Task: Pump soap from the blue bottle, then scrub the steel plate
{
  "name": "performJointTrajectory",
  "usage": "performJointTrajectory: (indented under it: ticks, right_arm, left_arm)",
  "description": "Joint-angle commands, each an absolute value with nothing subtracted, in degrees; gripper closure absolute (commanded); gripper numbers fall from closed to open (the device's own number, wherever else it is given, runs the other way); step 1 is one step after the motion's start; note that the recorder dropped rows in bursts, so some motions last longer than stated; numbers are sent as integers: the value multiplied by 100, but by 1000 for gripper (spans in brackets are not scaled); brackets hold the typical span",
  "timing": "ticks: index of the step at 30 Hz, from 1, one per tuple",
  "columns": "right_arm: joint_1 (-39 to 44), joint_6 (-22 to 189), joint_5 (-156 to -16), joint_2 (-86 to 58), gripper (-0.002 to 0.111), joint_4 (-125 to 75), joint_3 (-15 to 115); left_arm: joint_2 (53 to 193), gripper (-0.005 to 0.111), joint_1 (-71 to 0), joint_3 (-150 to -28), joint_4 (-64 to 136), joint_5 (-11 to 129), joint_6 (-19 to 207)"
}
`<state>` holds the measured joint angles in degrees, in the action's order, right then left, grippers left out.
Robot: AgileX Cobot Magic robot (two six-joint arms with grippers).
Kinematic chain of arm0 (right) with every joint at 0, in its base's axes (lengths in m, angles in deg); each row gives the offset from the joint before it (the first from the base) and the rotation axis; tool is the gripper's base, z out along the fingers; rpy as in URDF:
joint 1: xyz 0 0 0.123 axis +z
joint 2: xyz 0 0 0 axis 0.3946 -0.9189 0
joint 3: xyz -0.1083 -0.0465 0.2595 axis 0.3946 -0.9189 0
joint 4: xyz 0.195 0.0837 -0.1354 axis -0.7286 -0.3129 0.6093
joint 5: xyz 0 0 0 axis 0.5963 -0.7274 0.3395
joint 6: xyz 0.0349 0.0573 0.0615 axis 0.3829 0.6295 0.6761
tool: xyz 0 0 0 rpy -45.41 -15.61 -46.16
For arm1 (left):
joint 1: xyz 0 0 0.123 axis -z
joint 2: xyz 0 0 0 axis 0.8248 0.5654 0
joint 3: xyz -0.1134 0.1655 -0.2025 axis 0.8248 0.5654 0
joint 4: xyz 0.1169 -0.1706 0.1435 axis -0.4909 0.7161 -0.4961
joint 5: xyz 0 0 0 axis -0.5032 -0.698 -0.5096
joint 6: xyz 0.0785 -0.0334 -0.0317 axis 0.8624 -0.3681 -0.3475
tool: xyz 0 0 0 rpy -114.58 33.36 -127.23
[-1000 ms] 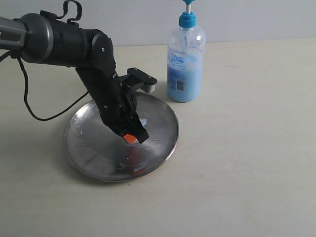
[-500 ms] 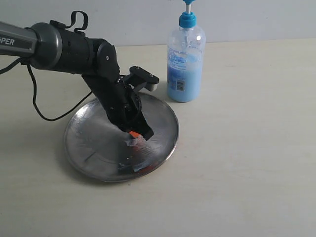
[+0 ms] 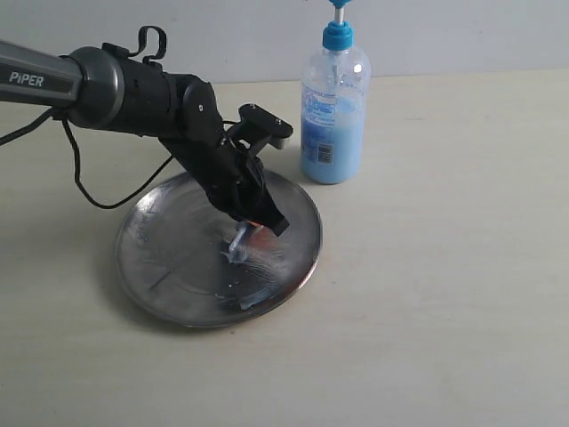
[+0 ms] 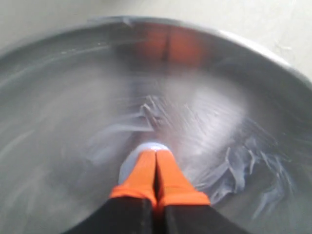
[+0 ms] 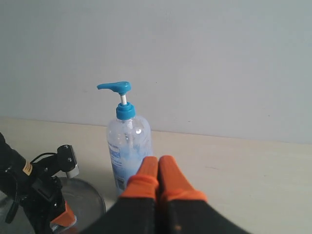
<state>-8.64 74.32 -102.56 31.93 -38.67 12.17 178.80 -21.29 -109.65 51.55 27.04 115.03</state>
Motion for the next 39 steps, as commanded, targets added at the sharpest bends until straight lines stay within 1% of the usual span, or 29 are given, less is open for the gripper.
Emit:
performJointTrajectory:
  ticks: [1,10,15,23,29,39]
  right_arm:
    - [-856,7390,-10186,3229,108,-3878,1188]
    - [-856,7390,-10186,3229,108,-3878,1188]
    - [-856,7390,-10186,3229,108,-3878,1188]
    - [-856,7390,-10197,3229,108,-3876,1188]
    - [-856,7390,-10199,3229,108,-3876,1188]
    - [-856,7390,-10199,3229,108,-3932,1188]
  left_arm:
    - [18145,106,-2112,-11106,5142,2602,11348]
    - [18153,106,-2197,-11523,4829,2115,10948]
    - [18153,106,-2303,-11595,4069,1481,10300]
    - [18127,106,-2292,-11595,4126,758,10300]
    - [18107,106,-2292,-11595,5053,1010,10636]
    - [18258,106,-2292,-11595,5001,1688,10612]
